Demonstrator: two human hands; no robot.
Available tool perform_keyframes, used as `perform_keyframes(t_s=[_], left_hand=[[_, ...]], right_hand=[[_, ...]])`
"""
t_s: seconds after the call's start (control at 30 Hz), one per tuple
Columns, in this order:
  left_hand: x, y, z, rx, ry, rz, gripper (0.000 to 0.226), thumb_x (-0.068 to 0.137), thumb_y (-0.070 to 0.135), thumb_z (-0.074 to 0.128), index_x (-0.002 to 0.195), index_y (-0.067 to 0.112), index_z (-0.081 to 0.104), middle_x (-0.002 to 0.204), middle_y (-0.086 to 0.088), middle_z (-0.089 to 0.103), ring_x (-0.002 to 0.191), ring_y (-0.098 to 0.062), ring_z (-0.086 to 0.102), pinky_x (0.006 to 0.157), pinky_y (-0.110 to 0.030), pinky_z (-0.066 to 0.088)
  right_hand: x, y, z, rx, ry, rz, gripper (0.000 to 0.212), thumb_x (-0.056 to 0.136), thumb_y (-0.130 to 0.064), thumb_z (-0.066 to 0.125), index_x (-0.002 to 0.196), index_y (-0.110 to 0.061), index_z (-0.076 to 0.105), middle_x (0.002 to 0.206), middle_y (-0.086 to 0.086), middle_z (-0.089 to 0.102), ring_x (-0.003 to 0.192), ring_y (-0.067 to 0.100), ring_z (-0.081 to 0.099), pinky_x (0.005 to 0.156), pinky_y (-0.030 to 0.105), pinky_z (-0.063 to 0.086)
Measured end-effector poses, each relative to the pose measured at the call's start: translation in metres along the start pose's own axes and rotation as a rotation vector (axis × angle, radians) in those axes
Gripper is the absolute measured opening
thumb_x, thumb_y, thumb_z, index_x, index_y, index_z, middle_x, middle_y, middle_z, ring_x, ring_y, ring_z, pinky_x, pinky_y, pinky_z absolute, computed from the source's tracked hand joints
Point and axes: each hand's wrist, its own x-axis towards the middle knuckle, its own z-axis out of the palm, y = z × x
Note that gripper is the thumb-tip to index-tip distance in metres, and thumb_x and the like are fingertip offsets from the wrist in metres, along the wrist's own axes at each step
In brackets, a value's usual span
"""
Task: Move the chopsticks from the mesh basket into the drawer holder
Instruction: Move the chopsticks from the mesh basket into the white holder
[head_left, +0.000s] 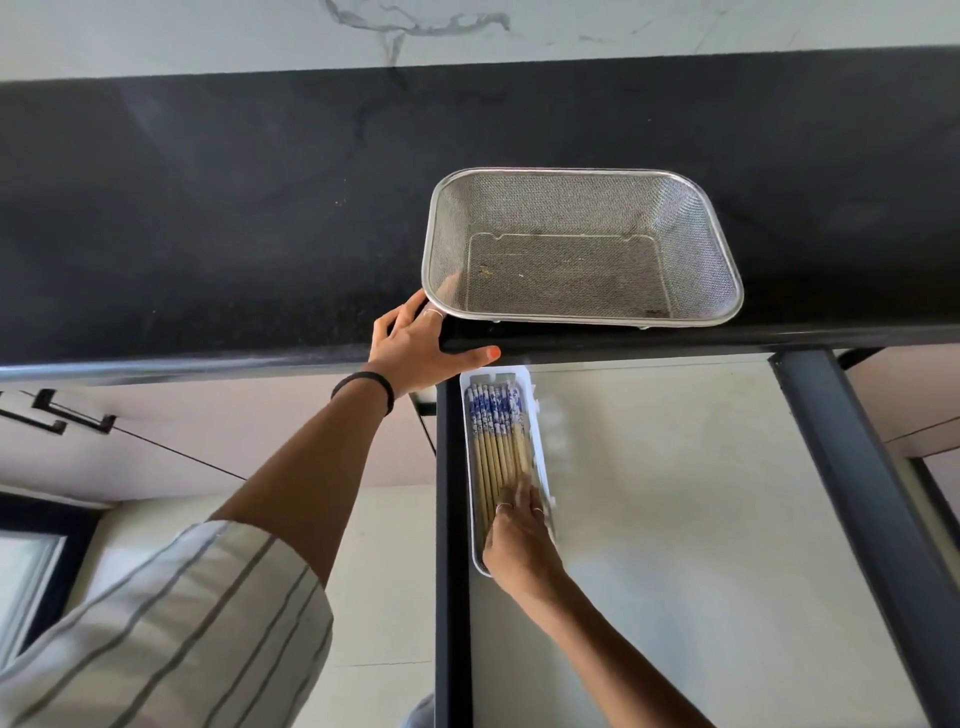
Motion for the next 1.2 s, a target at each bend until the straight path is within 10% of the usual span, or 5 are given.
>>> perform_keyframes(t_s=[1.07,1.2], left_hand=[[0.003,-0.002,0.002,0.037,0.000,-0.015,0.094,0.066,0.078,0.050,0.143,0.045,0.006,0.153,0.005,0.016,0.138,-0.008,0.006,0.098,-0.020,-0.006],[0.002,-0.001,0.002,0.040,-0.011,-0.029,0.096,0.065,0.079,0.050,0.142,0.047,0.004,0.153,0.004,0.016,0.138,-0.008,0.006,0.099,-0.020,-0.005]], right_hand=[[0.000,0.004,0.009,0.036,-0.006,0.063,0.050,0.088,-0.012,0.041,0.134,0.008,0.041,0.159,0.021,-0.001,0.146,0.036,0.013,0.120,0.036,0.011],[-0.003,0.004,0.009,0.032,0.015,0.061,0.064,0.089,-0.016,0.040,0.147,0.003,0.020,0.159,0.020,0.002,0.145,0.036,0.016,0.118,0.036,0.021]])
